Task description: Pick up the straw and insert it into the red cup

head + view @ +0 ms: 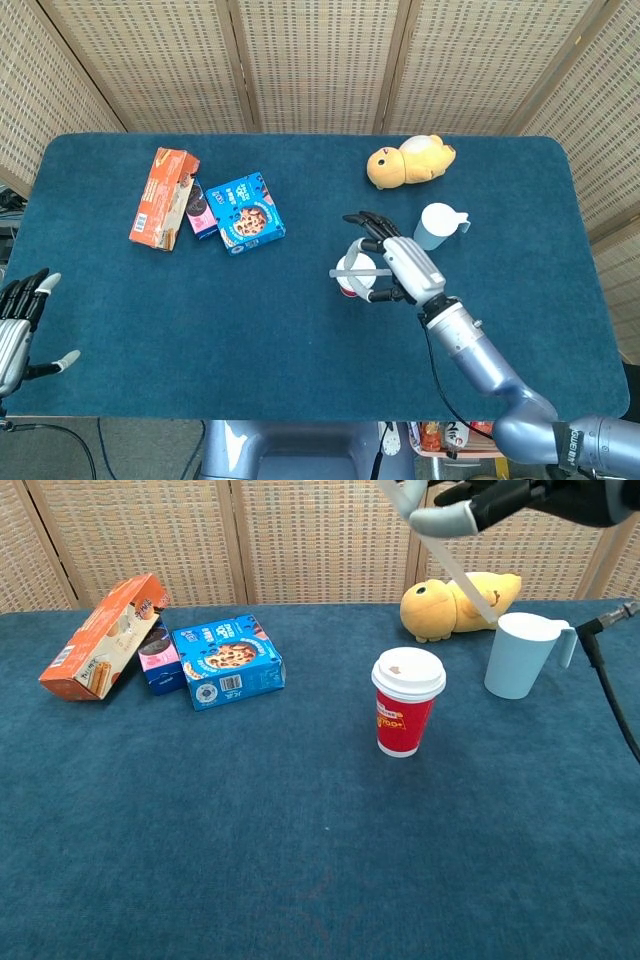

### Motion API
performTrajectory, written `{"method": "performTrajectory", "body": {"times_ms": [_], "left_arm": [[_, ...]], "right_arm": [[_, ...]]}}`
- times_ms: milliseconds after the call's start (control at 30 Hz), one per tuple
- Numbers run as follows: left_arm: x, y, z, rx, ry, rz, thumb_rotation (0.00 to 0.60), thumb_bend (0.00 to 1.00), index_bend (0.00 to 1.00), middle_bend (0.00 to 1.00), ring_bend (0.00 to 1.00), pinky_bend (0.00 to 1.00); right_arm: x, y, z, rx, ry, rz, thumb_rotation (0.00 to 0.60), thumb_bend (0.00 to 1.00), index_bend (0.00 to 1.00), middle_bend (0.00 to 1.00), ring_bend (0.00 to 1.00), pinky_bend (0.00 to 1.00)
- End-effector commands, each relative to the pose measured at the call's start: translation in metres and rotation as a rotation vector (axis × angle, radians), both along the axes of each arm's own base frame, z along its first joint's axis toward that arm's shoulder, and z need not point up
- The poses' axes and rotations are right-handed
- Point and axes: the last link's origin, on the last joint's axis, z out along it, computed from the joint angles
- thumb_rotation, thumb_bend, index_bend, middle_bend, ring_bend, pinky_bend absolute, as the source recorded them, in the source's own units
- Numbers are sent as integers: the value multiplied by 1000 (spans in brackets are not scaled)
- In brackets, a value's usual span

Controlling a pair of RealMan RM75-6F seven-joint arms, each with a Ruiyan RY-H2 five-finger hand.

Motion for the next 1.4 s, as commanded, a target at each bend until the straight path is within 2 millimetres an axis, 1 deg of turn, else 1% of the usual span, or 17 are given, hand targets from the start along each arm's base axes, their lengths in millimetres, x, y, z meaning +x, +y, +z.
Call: {"method": "performTrajectory", "body": {"times_ms": [33,167,300,400,500,733,900,1000,1200,1400], "left_arm": [[1,0,2,20,15,-5,600,117,0,0,0,0],[4,2,5,20,25,-7,600,117,0,0,0,0],[5,4,10,35,32,-13,600,116,0,0,0,0],[3,3,15,46,42,-9,600,116,0,0,0,0],[2,2,14,40,56,-7,600,116,0,0,0,0],[4,1,15,30,54,1,600,117,0,0,0,0],[9,2,18,29,56,5,600,117,0,0,0,0],[11,2,18,27,59,10,600,116,0,0,0,0],[13,2,17,25,64,11,600,117,0,0,0,0],[15,3,14,17,60,12,600,117,0,0,0,0]], "right_arm": [[2,-4,8,25,-50,-40,600,554,685,170,0,0],[7,-8,9,42,-83,-71,600,601,691,176,0,0],[15,-9,5,88,-146,-95,600,602,692,178,0,0],[25,-12,0,130,-220,-114,600,602,692,182,0,0],[31,-16,-7,138,-246,-122,600,602,692,186,0,0],[39,-22,-18,137,-288,-135,600,602,693,192,0,0],[37,-35,-25,118,-310,-156,600,602,693,195,0,0],[30,-39,-28,114,-310,-173,600,602,693,198,0,0],[19,-43,-35,119,-304,-199,600,602,693,202,0,0],[16,-43,-40,132,-319,-210,600,602,693,206,0,0]]}}
